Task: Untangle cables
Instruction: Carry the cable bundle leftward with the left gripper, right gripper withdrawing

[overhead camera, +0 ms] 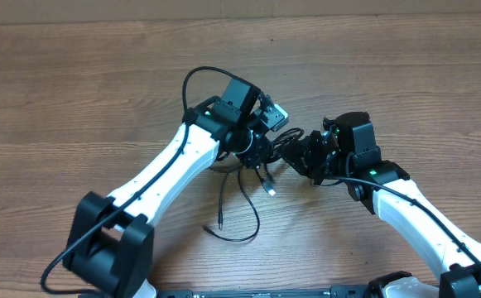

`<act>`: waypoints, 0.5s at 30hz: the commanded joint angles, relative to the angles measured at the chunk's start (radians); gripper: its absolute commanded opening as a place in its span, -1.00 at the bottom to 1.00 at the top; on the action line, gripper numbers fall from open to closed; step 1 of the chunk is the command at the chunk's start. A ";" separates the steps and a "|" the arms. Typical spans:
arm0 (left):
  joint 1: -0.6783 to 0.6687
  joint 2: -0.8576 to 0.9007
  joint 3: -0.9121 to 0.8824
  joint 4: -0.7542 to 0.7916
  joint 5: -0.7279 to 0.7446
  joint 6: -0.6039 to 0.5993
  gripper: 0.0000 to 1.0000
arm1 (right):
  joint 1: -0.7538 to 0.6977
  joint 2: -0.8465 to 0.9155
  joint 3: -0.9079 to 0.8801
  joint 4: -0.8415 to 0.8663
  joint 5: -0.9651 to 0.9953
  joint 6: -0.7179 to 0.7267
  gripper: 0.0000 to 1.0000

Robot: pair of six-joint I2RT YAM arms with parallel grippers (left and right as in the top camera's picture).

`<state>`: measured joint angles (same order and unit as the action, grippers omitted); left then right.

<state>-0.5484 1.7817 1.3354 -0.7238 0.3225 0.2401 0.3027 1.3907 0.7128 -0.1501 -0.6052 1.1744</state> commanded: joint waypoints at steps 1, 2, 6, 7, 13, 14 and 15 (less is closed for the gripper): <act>-0.002 0.056 -0.008 -0.001 0.018 0.014 -0.11 | 0.003 0.001 -0.005 0.014 -0.029 0.004 -0.92; -0.002 0.067 -0.008 -0.001 0.018 0.014 -0.17 | 0.003 0.001 -0.005 0.014 -0.030 0.004 -0.92; 0.000 0.107 -0.008 0.001 0.018 0.014 -0.25 | -0.003 0.001 -0.005 0.014 -0.041 0.004 -0.92; 0.000 0.111 -0.008 0.000 0.018 0.014 -0.25 | -0.006 0.001 -0.005 0.014 -0.044 0.004 -0.92; 0.001 0.115 -0.009 0.021 0.007 0.009 -0.53 | -0.024 0.001 -0.005 0.013 -0.056 0.004 -0.92; 0.003 0.115 -0.009 0.027 0.002 0.002 -0.63 | -0.023 0.001 -0.005 0.013 -0.060 0.004 -0.92; 0.007 0.115 -0.009 0.034 -0.008 -0.013 -0.78 | -0.023 0.001 -0.005 0.013 -0.069 0.003 -0.92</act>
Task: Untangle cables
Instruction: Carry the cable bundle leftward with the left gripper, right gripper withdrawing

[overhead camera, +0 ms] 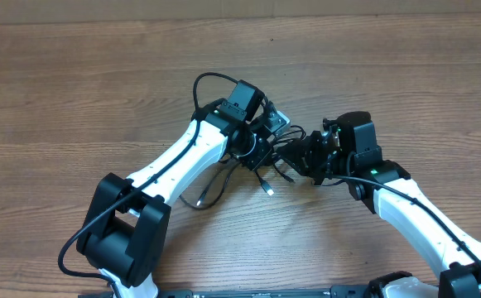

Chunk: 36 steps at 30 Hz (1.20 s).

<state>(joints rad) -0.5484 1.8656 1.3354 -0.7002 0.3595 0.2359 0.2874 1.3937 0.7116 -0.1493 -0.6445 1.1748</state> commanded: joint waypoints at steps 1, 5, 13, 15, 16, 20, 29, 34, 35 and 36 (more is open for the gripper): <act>0.012 0.031 -0.009 0.015 -0.061 -0.028 -0.91 | -0.008 -0.002 -0.003 0.012 -0.040 0.003 -0.92; 0.050 0.031 -0.009 0.022 -0.156 -0.115 -0.91 | -0.008 -0.006 -0.003 0.004 -0.025 -0.058 -0.92; 0.217 0.015 -0.002 0.008 -0.180 -0.226 -0.92 | -0.008 -0.059 -0.003 -0.193 0.254 -0.111 -0.92; 0.265 0.002 0.007 -0.004 -0.155 -0.225 -0.92 | -0.008 -0.086 -0.003 -0.229 0.304 -0.111 -0.92; 0.291 -0.007 0.011 -0.010 -0.145 -0.225 -0.91 | -0.008 -0.099 -0.003 -0.240 0.324 -0.112 -0.92; 0.380 -0.060 0.024 -0.038 -0.105 -0.225 -0.91 | -0.008 -0.152 -0.003 -0.277 0.400 -0.138 -0.92; 0.507 -0.222 0.024 -0.070 -0.071 -0.225 -0.92 | -0.008 -0.201 -0.002 -0.336 0.435 -0.163 -0.92; 0.523 -0.290 0.024 -0.093 -0.046 -0.225 -0.82 | -0.008 -0.201 -0.002 -0.335 0.416 -0.163 -0.92; 0.521 -0.293 0.023 -0.100 -0.038 -0.225 -0.74 | -0.007 -0.201 -0.002 -0.332 0.397 -0.163 -0.92; 0.519 -0.293 0.023 -0.111 -0.028 -0.225 -0.70 | -0.007 -0.201 -0.003 -0.331 0.378 -0.163 -0.92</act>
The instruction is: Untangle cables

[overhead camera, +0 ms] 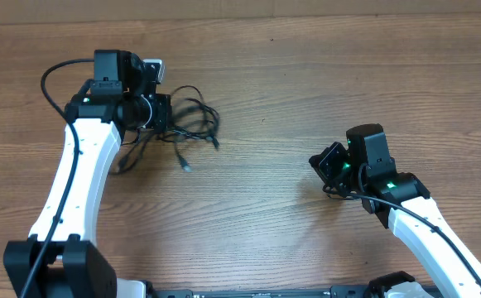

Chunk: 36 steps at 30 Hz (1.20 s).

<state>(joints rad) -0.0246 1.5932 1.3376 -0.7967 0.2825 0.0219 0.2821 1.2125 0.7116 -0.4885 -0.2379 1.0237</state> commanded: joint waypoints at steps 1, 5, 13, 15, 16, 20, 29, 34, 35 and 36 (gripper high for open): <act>-0.008 -0.020 0.021 -0.024 0.052 -0.011 -0.70 | -0.002 -0.019 -0.003 0.008 -0.050 -0.011 -0.92; -0.025 -0.007 0.020 -0.081 0.052 -0.011 -0.68 | -0.002 -0.019 -0.003 0.002 -0.090 -0.011 -0.88; -0.063 0.005 0.019 -0.141 0.048 0.000 0.12 | -0.002 -0.019 -0.003 0.000 -0.085 -0.011 -0.52; -0.070 0.008 0.019 -0.138 0.049 -0.006 0.15 | -0.002 -0.019 -0.003 0.000 -0.077 -0.011 -0.43; -0.076 0.010 0.019 -0.137 0.049 -0.015 0.15 | -0.002 -0.019 -0.003 0.000 -0.075 -0.011 -0.39; -0.108 0.028 0.019 -0.127 0.049 -0.091 0.19 | -0.002 -0.019 -0.003 0.000 -0.048 -0.011 -0.17; -0.172 0.110 0.019 -0.044 -0.028 -0.191 0.99 | -0.002 -0.019 -0.003 0.000 -0.016 -0.012 0.14; -0.159 0.076 0.095 -0.101 -0.084 -0.193 0.99 | -0.002 -0.019 -0.003 -0.011 0.007 -0.012 0.32; -0.159 0.063 0.122 -0.123 -0.084 -0.162 0.99 | -0.002 -0.019 -0.003 -0.016 0.018 -0.012 0.34; -0.159 0.046 0.156 -0.154 -0.088 -0.120 0.99 | -0.002 -0.019 -0.003 -0.021 0.029 -0.012 0.38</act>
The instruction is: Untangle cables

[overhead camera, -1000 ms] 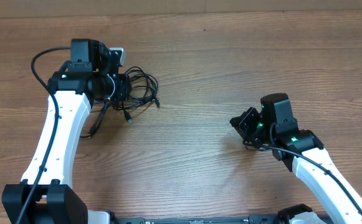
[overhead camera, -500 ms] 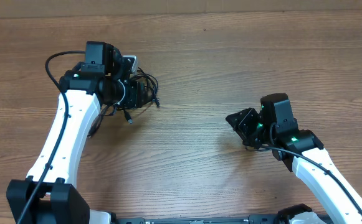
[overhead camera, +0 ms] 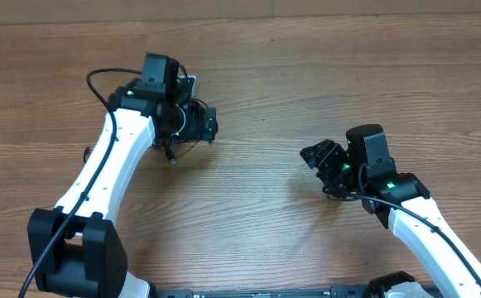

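The black cable bundle hangs mostly hidden under my left arm at the left of the overhead view. One plug end dangles below the wrist. My left gripper is shut on the bundle, fingers pointing right. About a third of the table's width to the right, my right gripper points left. Its fingers stand apart and hold nothing.
The wooden table stretches between and behind both arms. A black supply cable loops off the left wrist. A small dark bit of cable shows left of the left forearm.
My left gripper has moved to the right with the cables, which now lie bunched under the wrist instead of spread out to its right. My right gripper has shifted slightly left and opened wider.
Both grippers first met at the tangle in the table's middle, with loose ends trailing toward the front. Then my left gripper was at the far left with the whole bundle and my right gripper empty at the right. Now my left gripper sits somewhat nearer the middle.
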`<act>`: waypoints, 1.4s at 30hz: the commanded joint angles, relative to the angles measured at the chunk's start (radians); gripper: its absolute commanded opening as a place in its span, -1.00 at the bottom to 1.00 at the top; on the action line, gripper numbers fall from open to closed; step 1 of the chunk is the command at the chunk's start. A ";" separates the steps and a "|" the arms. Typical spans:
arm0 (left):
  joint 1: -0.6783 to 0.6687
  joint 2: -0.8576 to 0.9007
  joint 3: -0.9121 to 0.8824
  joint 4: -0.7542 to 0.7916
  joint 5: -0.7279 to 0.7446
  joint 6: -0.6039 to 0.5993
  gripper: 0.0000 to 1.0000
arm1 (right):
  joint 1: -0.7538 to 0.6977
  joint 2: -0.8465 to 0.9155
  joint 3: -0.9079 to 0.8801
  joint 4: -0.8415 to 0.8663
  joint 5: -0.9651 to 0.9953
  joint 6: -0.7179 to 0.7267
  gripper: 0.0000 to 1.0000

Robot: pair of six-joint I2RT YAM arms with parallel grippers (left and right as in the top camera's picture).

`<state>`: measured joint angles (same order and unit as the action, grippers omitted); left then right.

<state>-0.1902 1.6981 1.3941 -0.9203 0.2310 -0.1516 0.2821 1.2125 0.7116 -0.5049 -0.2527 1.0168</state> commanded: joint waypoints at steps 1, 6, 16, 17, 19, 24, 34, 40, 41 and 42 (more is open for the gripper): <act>0.006 -0.074 0.129 -0.058 -0.052 0.084 0.99 | -0.002 -0.019 -0.003 -0.010 0.055 -0.005 0.42; 0.007 -0.150 0.224 -0.184 -0.308 0.162 0.99 | -0.002 -0.019 -0.003 -0.022 0.089 -0.005 0.57; 0.006 -0.097 0.088 -0.126 -0.492 0.325 0.98 | -0.002 -0.019 -0.003 -0.022 0.115 -0.005 0.77; 0.006 -0.084 0.069 -0.114 -0.461 0.345 0.99 | -0.002 -0.019 -0.003 -0.022 0.119 -0.005 0.79; 0.005 -0.056 0.035 -0.093 -0.396 0.366 0.99 | -0.002 -0.019 -0.003 -0.022 0.122 -0.005 0.81; -0.013 0.015 -0.031 -0.023 -0.310 0.366 0.99 | -0.002 -0.019 -0.003 -0.021 0.122 -0.005 0.85; -0.076 0.148 -0.068 0.062 -0.308 0.351 0.45 | -0.002 -0.019 -0.003 -0.021 0.147 -0.005 0.86; -0.079 0.145 -0.040 0.063 -0.307 0.193 -0.92 | -0.002 -0.019 -0.003 -0.022 0.147 -0.005 0.82; -0.079 0.141 -0.027 0.052 -0.304 0.175 -0.92 | -0.002 -0.019 -0.003 -0.021 0.147 -0.005 0.82; -0.079 0.132 -0.004 0.029 -0.285 0.159 -0.91 | -0.002 -0.019 -0.003 -0.021 0.147 -0.005 0.81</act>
<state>-0.2668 1.8500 1.3373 -0.8684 -0.0875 0.1020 0.2821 1.2125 0.7116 -0.5255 -0.1230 1.0164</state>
